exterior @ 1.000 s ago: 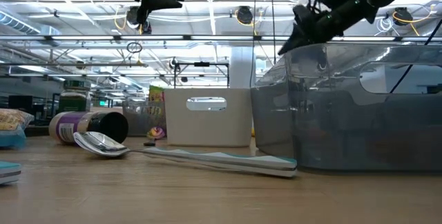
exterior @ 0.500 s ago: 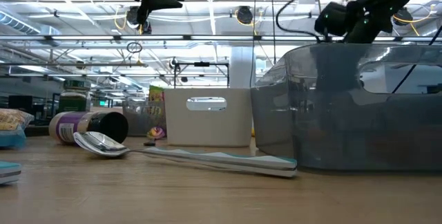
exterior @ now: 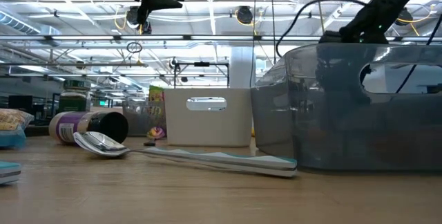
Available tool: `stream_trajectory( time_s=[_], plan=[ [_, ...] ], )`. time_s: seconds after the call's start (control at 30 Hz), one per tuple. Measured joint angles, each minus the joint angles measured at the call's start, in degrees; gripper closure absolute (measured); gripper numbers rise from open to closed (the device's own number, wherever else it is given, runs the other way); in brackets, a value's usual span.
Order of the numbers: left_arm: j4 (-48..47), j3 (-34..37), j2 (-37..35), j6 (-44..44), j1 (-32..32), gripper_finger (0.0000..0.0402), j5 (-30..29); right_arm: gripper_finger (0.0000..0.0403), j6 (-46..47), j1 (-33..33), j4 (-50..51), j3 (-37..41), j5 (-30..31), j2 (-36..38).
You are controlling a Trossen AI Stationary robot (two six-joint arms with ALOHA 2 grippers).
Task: Pick & Place Food Item
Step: Put the blue baby spoon into the bottom black bin
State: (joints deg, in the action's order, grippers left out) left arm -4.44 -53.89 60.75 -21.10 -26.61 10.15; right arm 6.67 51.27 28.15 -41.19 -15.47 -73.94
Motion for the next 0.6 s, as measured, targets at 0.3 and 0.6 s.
stream_trajectory(
  time_s=[0.3, 0.6],
  plan=[
    [-0.02, 0.0, 0.01, -1.48, 0.0, 0.0316, -0.02, 0.0243, -1.92, 0.93, -0.7, 0.0, 0.91, -4.33],
    [-0.06, 0.0, 0.01, -1.7, 0.04, 0.0316, 0.19, 0.0243, -1.35, 0.93, -5.12, -0.02, 1.89, -7.77]
  ],
)
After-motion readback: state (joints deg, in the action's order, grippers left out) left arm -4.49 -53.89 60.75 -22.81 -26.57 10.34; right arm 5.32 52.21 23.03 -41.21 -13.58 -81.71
